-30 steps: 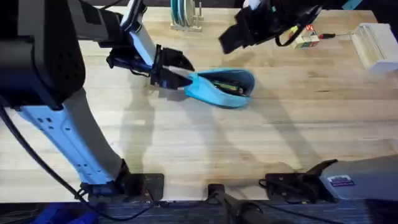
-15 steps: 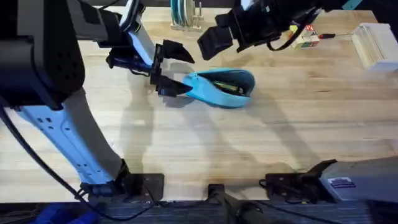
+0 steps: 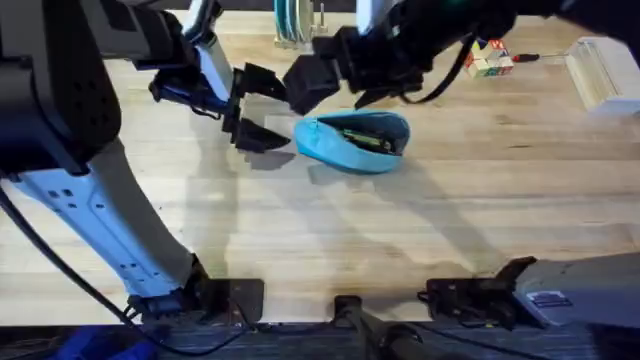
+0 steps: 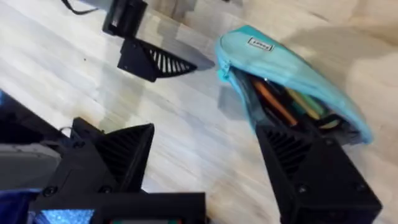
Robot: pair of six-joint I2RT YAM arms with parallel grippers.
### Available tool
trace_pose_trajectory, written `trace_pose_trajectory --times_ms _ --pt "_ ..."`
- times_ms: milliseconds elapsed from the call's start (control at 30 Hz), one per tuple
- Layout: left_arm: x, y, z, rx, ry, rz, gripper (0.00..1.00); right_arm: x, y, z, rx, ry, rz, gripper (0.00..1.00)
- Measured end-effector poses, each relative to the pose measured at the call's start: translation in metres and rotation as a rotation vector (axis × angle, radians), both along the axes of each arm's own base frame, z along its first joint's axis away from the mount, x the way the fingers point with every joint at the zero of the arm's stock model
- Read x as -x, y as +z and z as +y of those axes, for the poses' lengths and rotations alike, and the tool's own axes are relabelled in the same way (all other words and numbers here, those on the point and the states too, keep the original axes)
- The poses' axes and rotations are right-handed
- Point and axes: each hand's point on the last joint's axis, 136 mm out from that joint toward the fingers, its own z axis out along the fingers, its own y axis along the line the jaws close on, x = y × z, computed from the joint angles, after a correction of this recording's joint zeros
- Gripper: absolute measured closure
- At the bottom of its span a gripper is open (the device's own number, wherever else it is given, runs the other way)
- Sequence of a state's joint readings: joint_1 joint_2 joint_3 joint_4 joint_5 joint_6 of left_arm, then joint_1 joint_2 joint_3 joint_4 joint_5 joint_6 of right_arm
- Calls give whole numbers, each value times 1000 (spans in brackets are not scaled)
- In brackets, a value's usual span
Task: Unzip the bag, pick up the pens from the table one at a time and place them inside, then zip the bag closed.
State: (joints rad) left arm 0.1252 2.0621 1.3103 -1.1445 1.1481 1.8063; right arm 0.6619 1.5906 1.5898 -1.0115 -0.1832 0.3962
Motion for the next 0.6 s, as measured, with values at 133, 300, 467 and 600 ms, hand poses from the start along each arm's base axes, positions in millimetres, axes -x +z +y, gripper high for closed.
trace_pose_trajectory --times_ms 133,300,467,600 --pt "-8 2 11 -20 21 -19 7 11 -4 9 57 -57 -16 4" --pt "-10 2 19 -23 42 -15 8 23 -4 20 139 -114 -101 4" --pt "-12 2 26 -25 63 -15 8 30 1 26 192 -173 -202 4" --pt "-12 2 28 -26 68 -15 8 26 2 22 194 -222 -214 3"
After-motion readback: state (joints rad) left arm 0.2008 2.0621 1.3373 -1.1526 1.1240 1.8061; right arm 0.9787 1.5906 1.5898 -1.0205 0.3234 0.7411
